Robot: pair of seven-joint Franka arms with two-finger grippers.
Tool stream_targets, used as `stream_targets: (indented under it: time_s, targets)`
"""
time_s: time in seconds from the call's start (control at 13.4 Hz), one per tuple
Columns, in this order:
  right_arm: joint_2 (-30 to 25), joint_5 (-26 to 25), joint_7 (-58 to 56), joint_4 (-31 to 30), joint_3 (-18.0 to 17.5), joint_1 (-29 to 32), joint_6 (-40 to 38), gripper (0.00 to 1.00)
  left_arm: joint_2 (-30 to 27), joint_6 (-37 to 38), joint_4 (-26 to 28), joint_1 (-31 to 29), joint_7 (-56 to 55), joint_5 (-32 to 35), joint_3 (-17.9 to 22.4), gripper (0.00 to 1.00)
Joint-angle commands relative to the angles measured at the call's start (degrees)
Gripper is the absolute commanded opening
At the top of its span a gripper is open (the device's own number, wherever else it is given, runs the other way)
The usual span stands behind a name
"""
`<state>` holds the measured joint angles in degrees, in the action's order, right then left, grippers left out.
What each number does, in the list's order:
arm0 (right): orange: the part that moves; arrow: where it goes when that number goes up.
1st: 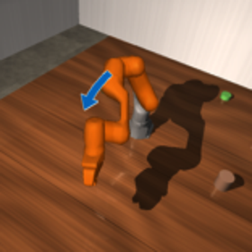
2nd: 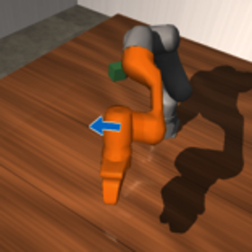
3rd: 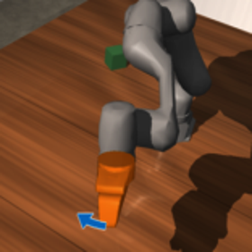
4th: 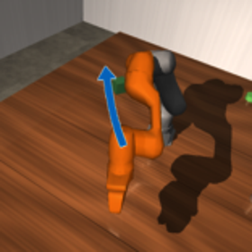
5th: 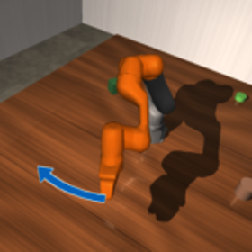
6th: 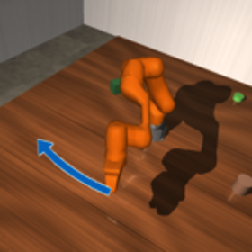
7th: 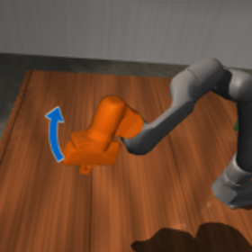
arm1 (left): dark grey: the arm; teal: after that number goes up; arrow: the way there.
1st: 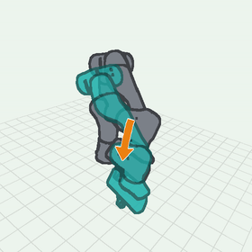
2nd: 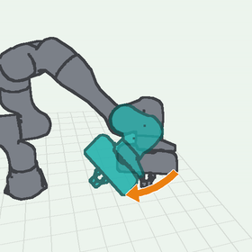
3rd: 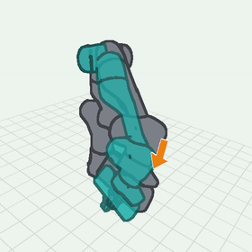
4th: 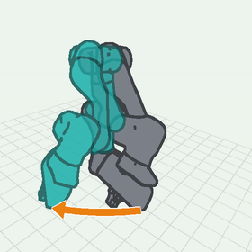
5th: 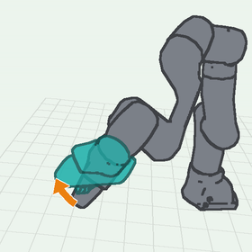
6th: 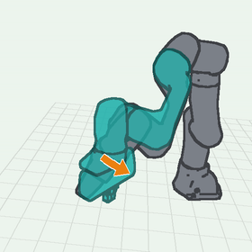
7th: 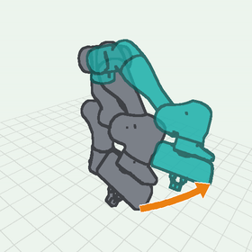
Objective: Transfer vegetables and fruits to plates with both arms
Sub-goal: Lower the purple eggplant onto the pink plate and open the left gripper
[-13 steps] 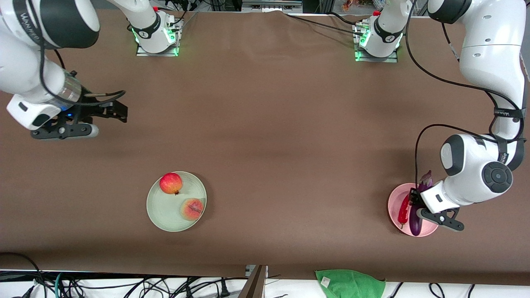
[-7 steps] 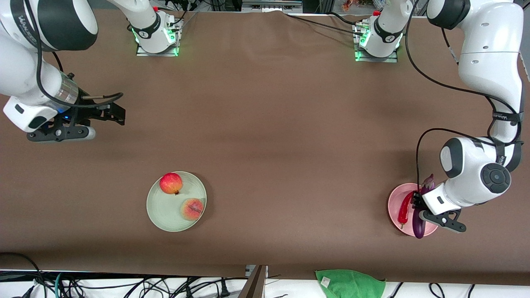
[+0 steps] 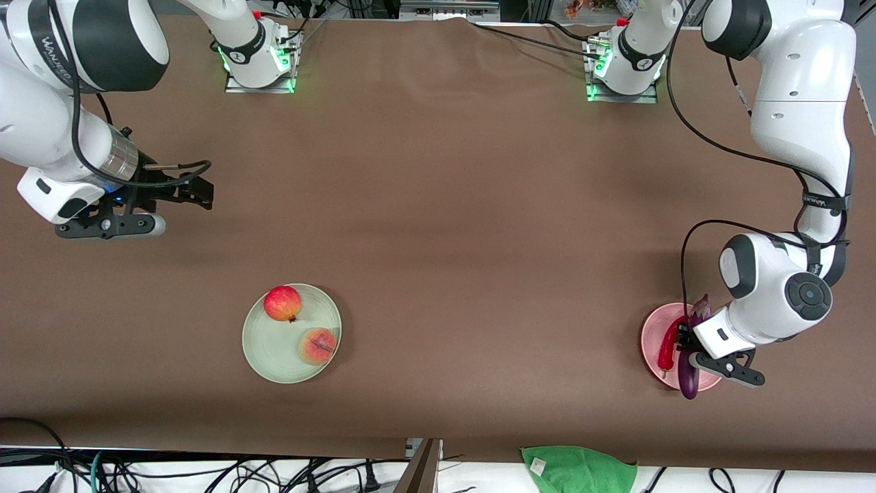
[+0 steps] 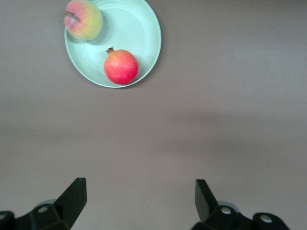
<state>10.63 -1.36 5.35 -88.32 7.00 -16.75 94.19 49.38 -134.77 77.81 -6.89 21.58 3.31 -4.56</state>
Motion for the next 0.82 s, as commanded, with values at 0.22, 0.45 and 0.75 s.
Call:
stream_targets:
  time_s: [0.22, 0.45, 0.75]
  targets:
    - [-3.15, -3.56, 7.21, -2.97, -1.64, -0.23, 1.15, 1.00, 0.36, -0.23, -1.17, 0.65, 1.10, -7.49, 0.78, 1.00]
    - [-10.36, -3.56, 7.22, -14.23, -2.08, 0.31, 10.29, 1.00, 0.36, -0.23, -1.34, 0.73, 1.45, -8.85, 0.87, 1.00]
    - [-10.37, -2.42, 7.48, -13.81, -10.87, 9.89, 9.78, 1.00, -0.77, 1.78, -1.34, 0.82, 0.83, -9.29, 0.87, 1.00]
